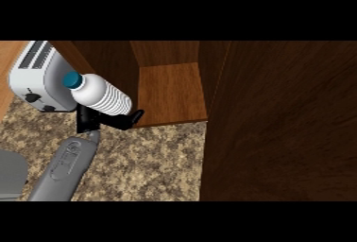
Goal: Pick up the bottled water, place it into the cabinet and close the cabinet
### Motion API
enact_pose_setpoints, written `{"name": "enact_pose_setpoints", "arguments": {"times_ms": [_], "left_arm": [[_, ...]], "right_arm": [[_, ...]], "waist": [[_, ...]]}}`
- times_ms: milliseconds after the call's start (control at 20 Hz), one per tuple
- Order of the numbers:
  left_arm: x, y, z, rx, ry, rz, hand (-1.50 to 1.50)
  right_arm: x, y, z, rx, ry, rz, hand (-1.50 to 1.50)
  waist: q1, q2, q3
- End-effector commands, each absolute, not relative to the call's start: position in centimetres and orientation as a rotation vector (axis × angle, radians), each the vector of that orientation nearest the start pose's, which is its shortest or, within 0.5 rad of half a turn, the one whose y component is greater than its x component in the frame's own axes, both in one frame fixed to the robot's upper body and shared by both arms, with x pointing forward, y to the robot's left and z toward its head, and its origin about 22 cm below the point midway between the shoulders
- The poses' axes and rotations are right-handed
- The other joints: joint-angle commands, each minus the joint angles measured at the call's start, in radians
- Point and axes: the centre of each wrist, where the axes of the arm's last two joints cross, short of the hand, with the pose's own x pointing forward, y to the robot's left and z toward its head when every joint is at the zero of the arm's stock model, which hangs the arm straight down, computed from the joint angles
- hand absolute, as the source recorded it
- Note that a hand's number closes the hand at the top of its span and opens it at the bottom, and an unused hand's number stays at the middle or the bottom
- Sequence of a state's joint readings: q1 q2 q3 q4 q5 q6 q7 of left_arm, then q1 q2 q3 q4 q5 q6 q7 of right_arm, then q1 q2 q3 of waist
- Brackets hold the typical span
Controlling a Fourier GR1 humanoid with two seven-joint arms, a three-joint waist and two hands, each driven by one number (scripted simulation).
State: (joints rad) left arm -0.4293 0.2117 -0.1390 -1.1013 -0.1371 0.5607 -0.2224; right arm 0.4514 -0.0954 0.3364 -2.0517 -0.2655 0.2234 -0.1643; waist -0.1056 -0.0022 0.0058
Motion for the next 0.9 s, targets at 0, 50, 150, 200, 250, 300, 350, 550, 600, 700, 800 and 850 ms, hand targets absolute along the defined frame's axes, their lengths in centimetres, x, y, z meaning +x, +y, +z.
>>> {"name": "enact_pose_setpoints", "arguments": {"times_ms": [0, 50, 150, 200, 250, 300, 350, 550, 600, 700, 800, 850], "left_arm": [[38.6, 17.7, 3.4, 0.576, -1.739, -0.169, -1.5], [38.9, 17.3, 3.9, 0.601, -1.743, -0.172, -1.5], [38.5, 17.7, 3.1, 0.586, -1.703, -0.146, -1.5], [38.4, 17.1, 3.0, 0.583, -1.712, -0.165, -1.5], [38.9, 18.9, 3.5, 0.605, -1.715, -0.143, -1.5], [38.4, 17.7, 2.6, 0.607, -1.705, -0.169, -1.5], [38.1, 18.0, 2.3, 0.604, -1.7, -0.14, -1.5], [38.4, 18.6, 2.9, 0.604, -1.688, -0.128, -1.5], [38.5, 18.6, 3.0, 0.593, -1.705, -0.133, -1.5], [38.4, 18.6, 3.1, 0.558, -1.737, -0.125, -1.5], [38.4, 17.7, 3.9, 0.469, -1.775, -0.098, -1.5], [38.3, 17.2, 3.8, 0.446, -1.782, -0.093, -1.5]], "right_arm": [[13.5, -20.1, 4.1, 0.54, -1.773, 0.03, -1.5], [13.7, -20.7, 4.0, 0.535, -1.763, 0.046, -1.5], [12.8, -20.0, 4.2, 0.554, -1.749, 0.049, -1.5], [13.6, -19.5, 3.9, 0.553, -1.765, 0.055, -1.5], [13.3, -20.3, 3.8, 0.542, -1.762, 0.057, -1.5], [13.6, -19.7, 3.4, 0.54, -1.758, 0.05, -1.5], [13.1, -19.4, 3.3, 0.56, -1.748, 0.049, -1.5], [13.0, -19.6, 3.9, 0.563, -1.767, 0.061, -1.5], [13.1, -20.2, 3.3, 0.544, -1.76, 0.044, -1.5], [13.0, -19.8, 4.3, 0.571, -1.766, 0.06, -1.5], [12.9, -19.8, 3.8, 0.563, -1.774, 0.051, -1.5], [13.3, -19.5, 3.6, 0.551, -1.765, 0.036, -1.5]], "waist": [[-0.04, 0.037, -0.007], [-0.033, 0.035, -0.006], [-0.049, 0.034, -0.007], [-0.041, 0.037, -0.007], [-0.043, 0.037, -0.007], [-0.039, 0.037, -0.006], [-0.052, 0.039, -0.007], [-0.043, 0.034, -0.007], [-0.037, 0.034, -0.007], [-0.041, 0.035, -0.009], [-0.04, 0.031, -0.009], [-0.028, 0.033, -0.009]]}}
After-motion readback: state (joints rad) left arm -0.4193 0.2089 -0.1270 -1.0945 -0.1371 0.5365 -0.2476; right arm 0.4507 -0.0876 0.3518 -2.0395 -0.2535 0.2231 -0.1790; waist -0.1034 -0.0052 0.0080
